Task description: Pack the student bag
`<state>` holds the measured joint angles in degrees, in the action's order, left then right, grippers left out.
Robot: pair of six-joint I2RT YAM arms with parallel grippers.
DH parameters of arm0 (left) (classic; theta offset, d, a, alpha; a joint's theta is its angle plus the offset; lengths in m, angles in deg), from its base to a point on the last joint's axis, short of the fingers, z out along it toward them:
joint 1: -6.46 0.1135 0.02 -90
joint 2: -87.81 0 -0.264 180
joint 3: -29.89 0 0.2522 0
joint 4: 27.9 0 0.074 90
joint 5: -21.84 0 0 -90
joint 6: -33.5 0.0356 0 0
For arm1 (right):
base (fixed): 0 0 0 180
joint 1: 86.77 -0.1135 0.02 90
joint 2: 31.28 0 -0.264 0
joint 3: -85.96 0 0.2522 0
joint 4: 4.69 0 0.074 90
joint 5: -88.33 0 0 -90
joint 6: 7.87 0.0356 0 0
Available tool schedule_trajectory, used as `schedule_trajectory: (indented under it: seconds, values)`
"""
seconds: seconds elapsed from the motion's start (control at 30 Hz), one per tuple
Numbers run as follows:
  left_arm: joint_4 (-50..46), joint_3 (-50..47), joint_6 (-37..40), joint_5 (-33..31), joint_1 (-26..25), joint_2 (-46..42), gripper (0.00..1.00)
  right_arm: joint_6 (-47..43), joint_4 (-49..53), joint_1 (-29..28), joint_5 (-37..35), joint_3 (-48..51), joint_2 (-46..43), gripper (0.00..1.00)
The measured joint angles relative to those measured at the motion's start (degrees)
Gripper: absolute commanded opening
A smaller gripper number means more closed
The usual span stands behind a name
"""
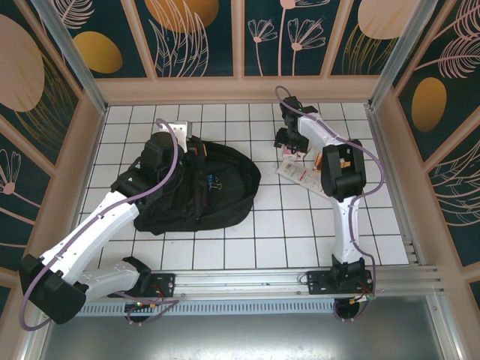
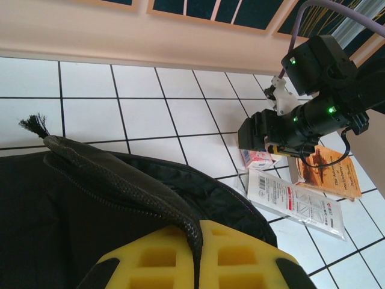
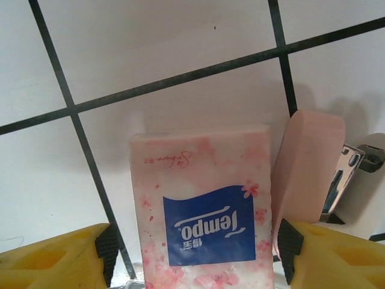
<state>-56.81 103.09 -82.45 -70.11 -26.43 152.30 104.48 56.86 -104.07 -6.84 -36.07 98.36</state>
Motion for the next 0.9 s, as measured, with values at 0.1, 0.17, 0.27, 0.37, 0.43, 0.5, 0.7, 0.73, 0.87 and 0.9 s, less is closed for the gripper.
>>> schedule_trajectory:
  seconds: [0.1, 0.17, 0.27, 0.37, 0.43, 0.5, 0.7, 0.73, 0.87, 0.9]
  values:
    - [0.0, 0.0, 0.0, 0.0, 0.0, 0.0, 0.00, -0.2, -0.3, -0.2, 0.2, 0.0, 0.0, 0.73]
    - [0.0, 0.0, 0.0, 0.0, 0.0, 0.0, 0.00, -0.7, -0.4, -0.5, 0.3, 0.0, 0.0, 0.72]
    - [0.0, 0.0, 0.0, 0.2, 0.0, 0.0, 0.00, -1.1, -0.4, -1.3, 0.3, 0.0, 0.3, 0.71]
    - [0.0, 0.0, 0.0, 0.2, 0.0, 0.0, 0.00, -1.4, -0.4, -2.5, 0.2, 0.0, 0.8, 0.71]
    - [0.1, 0.0, 0.0, 0.3, 0.0, 0.0, 0.00, -1.6, -0.3, -3.2, -0.2, 0.0, 1.0, 0.71]
    - [0.1, 0.0, 0.0, 0.4, 0.0, 0.0, 0.00, -1.7, -0.3, -3.8, -0.9, 0.0, 1.1, 0.72]
    - [0.2, -0.1, 0.0, 0.7, 0.0, 0.0, 0.00, -0.6, 0.5, -3.5, -3.5, -2.0, 3.9, 0.80]
    - [0.2, -0.1, 0.0, 0.9, 0.0, 0.0, 0.00, -0.5, 0.5, -3.4, -4.0, -2.4, 4.4, 0.80]
    - [0.4, -0.2, 0.0, 1.4, 0.0, 0.0, 0.00, 0.7, 0.7, -3.4, -3.8, -3.3, 5.2, 0.78]
    - [0.4, -0.2, 0.0, 1.5, 0.0, 0.0, 0.00, 0.9, 0.8, -3.4, -3.7, -3.6, 5.3, 0.77]
